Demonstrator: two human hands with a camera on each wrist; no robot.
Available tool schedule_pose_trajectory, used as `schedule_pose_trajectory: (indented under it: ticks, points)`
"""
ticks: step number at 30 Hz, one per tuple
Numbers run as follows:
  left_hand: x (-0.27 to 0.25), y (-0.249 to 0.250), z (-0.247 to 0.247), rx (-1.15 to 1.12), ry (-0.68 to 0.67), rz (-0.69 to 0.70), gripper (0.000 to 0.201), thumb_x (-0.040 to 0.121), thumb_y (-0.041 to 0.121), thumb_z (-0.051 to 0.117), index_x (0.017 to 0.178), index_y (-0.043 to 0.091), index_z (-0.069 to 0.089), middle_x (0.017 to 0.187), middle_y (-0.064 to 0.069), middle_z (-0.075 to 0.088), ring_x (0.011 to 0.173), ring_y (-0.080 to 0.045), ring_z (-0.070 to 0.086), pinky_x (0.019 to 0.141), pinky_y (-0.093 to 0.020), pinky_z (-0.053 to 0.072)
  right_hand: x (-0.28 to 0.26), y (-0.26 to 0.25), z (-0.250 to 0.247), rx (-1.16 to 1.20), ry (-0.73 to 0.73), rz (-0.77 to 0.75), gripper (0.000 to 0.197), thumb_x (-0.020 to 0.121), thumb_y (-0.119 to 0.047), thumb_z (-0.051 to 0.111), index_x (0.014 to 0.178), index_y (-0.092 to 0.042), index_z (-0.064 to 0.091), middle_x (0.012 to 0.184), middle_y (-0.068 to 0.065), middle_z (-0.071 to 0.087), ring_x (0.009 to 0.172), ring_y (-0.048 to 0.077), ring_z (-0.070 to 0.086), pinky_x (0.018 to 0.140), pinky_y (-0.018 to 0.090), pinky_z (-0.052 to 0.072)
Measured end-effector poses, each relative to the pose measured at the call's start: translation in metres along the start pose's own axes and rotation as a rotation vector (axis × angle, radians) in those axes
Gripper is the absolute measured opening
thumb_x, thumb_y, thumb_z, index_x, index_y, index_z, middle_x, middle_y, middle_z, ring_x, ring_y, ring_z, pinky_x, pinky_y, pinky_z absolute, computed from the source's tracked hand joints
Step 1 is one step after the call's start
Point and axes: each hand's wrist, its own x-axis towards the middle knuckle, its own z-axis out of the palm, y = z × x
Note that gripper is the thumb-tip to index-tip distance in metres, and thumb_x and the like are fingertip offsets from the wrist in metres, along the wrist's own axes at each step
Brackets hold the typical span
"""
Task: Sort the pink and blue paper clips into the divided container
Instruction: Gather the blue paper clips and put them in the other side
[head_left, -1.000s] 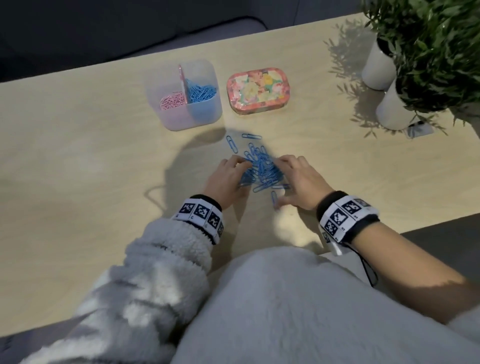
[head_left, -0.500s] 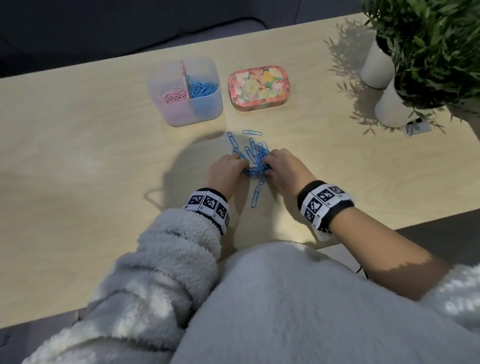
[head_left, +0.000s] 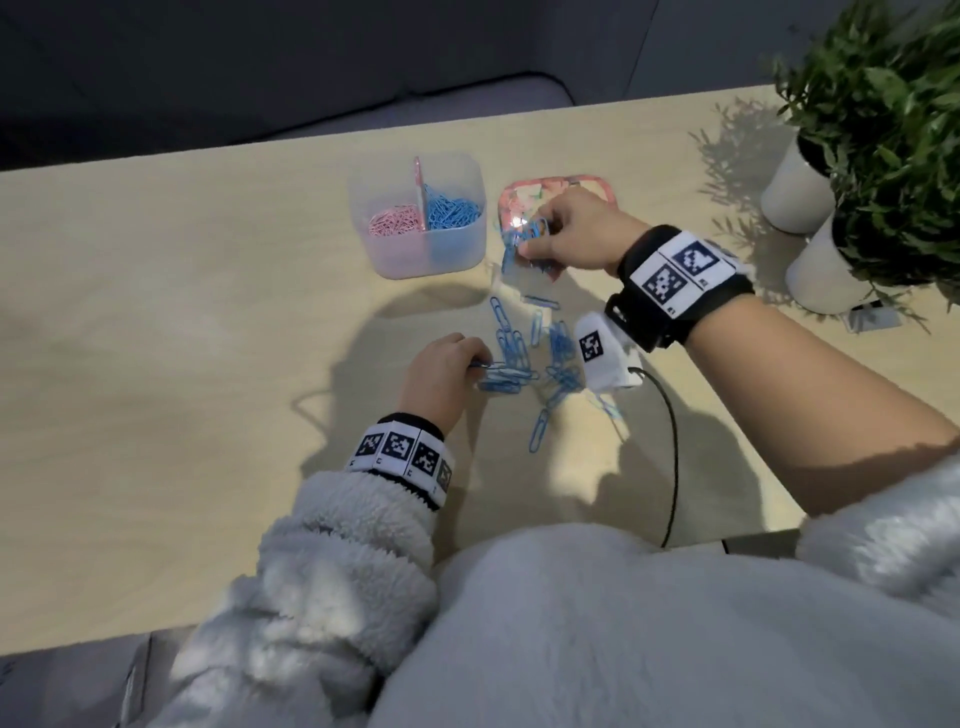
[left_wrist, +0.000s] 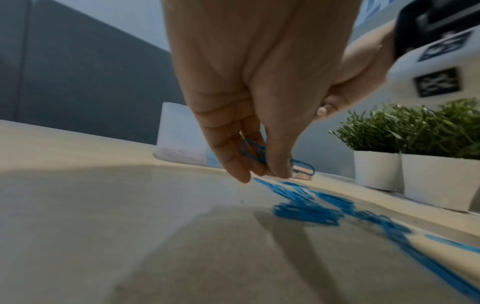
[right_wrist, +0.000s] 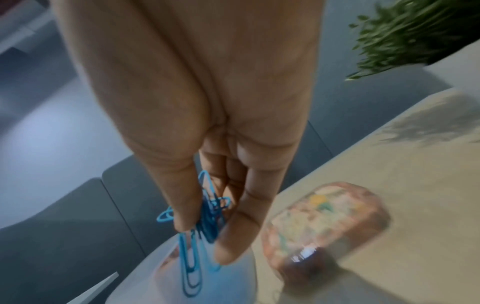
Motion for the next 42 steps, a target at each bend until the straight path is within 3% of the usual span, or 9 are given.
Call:
schedule_pose_trajectory:
  ticks: [8, 12, 15, 18, 23, 28, 30, 36, 42]
  points:
    - [0.001, -0.008, -0.024, -0.103, 0.138, -0.07, 0.015, 0.084, 0.008, 0.06, 0.098, 0.006, 0.066, 0.096, -0.015, 0.065, 0.09, -0.03, 0.06, 0.082, -0.039, 0.048, 0.076, -0.063, 0.001, -0.011, 0.054, 0.06, 0.027, 0.082, -0.01, 0.067, 0.06, -0.005, 0.053, 0.067, 0.015, 0.064, 0.043, 0.014, 0.06, 0.071, 0.04, 0.058]
    - [0.022, -0.004, -0.044, -0.125, 0.169, -0.084, 0.016, 0.088, 0.01, 0.057, 0.101, 0.005, 0.065, 0.101, -0.014, 0.067, 0.094, -0.029, 0.06, 0.081, -0.032, 0.044, 0.082, -0.071, 0.014, -0.021, 0.12, 0.094, 0.029, 0.081, -0.019, 0.07, 0.095, 0.006, 0.065, 0.091, 0.02, 0.07, 0.079, 0.03, 0.071, 0.08, 0.042, 0.059]
    - [0.05, 0.0, -0.062, -0.039, 0.234, -0.055, 0.019, 0.088, 0.011, 0.055, 0.103, 0.007, 0.067, 0.106, -0.014, 0.067, 0.098, -0.029, 0.06, 0.085, -0.034, 0.044, 0.075, -0.07, 0.009, 0.112, 0.209, 0.097, 0.034, 0.089, -0.016, 0.058, 0.105, 0.013, 0.06, 0.089, 0.022, 0.065, 0.073, 0.031, 0.069, 0.076, 0.044, 0.059]
    - [0.084, 0.003, -0.079, 0.019, 0.303, -0.048, 0.023, 0.088, 0.01, 0.054, 0.107, 0.009, 0.066, 0.112, -0.014, 0.065, 0.105, -0.028, 0.058, 0.09, -0.032, 0.041, 0.06, -0.054, -0.003, 0.323, 0.292, 0.074, 0.023, 0.09, -0.006, 0.047, 0.079, 0.007, 0.062, 0.076, 0.017, 0.059, 0.056, 0.025, 0.06, 0.059, 0.035, 0.059]
    - [0.132, 0.003, -0.089, 0.136, 0.103, -0.086, 0.03, 0.087, 0.009, 0.055, 0.116, 0.006, 0.059, 0.117, -0.02, 0.061, 0.11, -0.034, 0.053, 0.093, -0.036, 0.038, 0.021, 0.003, -0.004, 0.369, 0.312, 0.151, 0.029, 0.089, -0.004, 0.048, 0.063, -0.013, 0.055, 0.066, 0.009, 0.061, 0.042, 0.011, 0.059, 0.043, 0.026, 0.052]
    - [0.118, 0.014, -0.08, 0.175, 0.234, 0.111, 0.026, 0.087, 0.007, 0.054, 0.112, 0.005, 0.062, 0.115, -0.018, 0.062, 0.112, -0.032, 0.051, 0.098, -0.035, 0.035, 0.008, 0.067, 0.014, -0.054, 0.243, 0.286, 0.019, 0.084, -0.01, 0.051, 0.091, -0.002, 0.067, 0.101, 0.021, 0.069, 0.088, 0.029, 0.064, 0.083, 0.04, 0.052]
    - [0.1, 0.017, -0.065, 0.083, 0.141, 0.202, 0.027, 0.083, 0.018, 0.064, 0.108, 0.008, 0.064, 0.11, -0.015, 0.063, 0.108, -0.031, 0.053, 0.094, -0.035, 0.039, 0.003, 0.076, 0.026, -0.105, 0.212, 0.299, 0.02, 0.082, -0.009, 0.05, 0.093, -0.003, 0.066, 0.104, 0.019, 0.068, 0.098, 0.032, 0.062, 0.089, 0.036, 0.049]
    - [0.062, 0.003, -0.013, 0.291, -0.365, 0.223, 0.118, 0.048, 0.053, 0.083, 0.142, 0.007, 0.028, 0.15, -0.009, 0.032, 0.138, -0.025, 0.028, 0.115, -0.031, 0.02, 0.005, 0.068, 0.057, -0.338, 0.017, 0.089, 0.024, 0.084, -0.035, 0.057, 0.079, -0.012, 0.061, 0.093, 0.019, 0.054, 0.099, 0.036, 0.053, 0.082, 0.04, 0.046]
    - [0.049, -0.009, -0.002, 0.233, -0.303, 0.206, 0.086, 0.065, 0.035, 0.079, 0.136, 0.006, 0.04, 0.146, -0.011, 0.038, 0.135, -0.026, 0.033, 0.111, -0.028, 0.021, -0.032, 0.06, 0.073, -0.408, -0.126, -0.048, 0.06, 0.073, -0.045, 0.069, 0.126, -0.023, 0.053, 0.116, 0.007, 0.046, 0.111, 0.024, 0.04, 0.091, 0.041, 0.045]
